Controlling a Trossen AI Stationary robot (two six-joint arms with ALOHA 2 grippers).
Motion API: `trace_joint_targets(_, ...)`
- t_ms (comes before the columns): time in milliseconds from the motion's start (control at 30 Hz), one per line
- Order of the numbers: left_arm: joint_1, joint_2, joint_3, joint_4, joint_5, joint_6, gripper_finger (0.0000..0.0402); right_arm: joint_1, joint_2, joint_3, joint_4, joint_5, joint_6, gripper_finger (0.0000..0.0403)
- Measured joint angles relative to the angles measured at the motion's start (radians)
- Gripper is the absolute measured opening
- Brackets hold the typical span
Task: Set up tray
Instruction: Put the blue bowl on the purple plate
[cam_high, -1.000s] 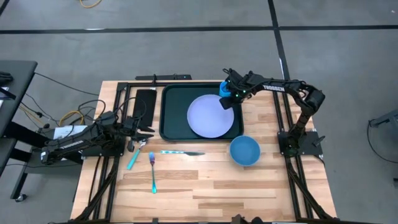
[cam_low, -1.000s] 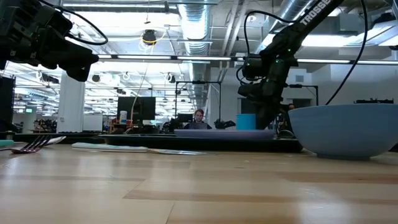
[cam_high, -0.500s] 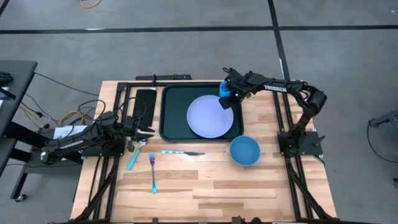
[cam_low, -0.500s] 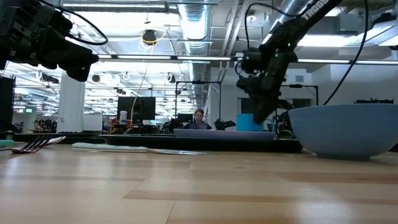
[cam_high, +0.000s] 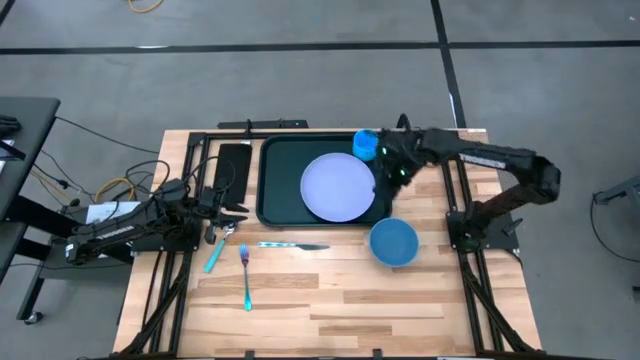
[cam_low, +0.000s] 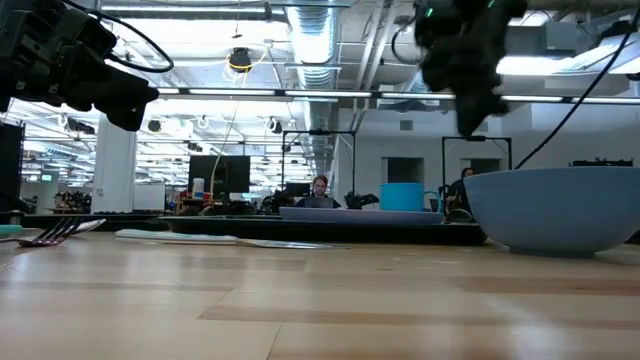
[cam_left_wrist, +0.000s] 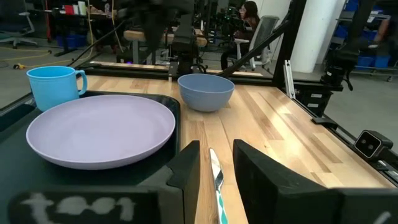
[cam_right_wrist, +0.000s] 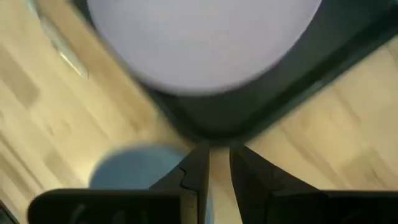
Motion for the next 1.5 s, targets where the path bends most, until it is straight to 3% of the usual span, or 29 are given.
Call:
trace_joint_targets(267, 0.000, 0.000, 0.000, 0.000, 0.000, 0.000, 0.0084, 0.319, -0.076, 0.000, -0.095, 0.211, 0.270, 0.0057)
trace_joint_targets(567, 0.000, 0.000, 0.000, 0.000, 0.000, 0.000, 0.0084, 0.527, -0.054, -0.007, -0.180, 0.300, 0.544, 0.0094)
trace_joint_targets(867, 0.000, 0.000, 0.000, 0.001, 0.001, 0.000, 0.0084, 0.597, -0.039, -0.138, -0.115, 0.301, 0.518, 0.0145)
trace_joint_targets(1133, 0.000, 0.000, 0.000, 0.001, 0.000, 0.000, 0.0084, 0.603, -0.040, -0.240, -0.094, 0.317, 0.472, 0.0136)
trace_joint_targets(1500, 0.000, 0.000, 0.000, 0.001, 0.000, 0.000, 0.0084, 0.537, -0.040, -0.282, 0.018, 0.297, 0.391, 0.0128)
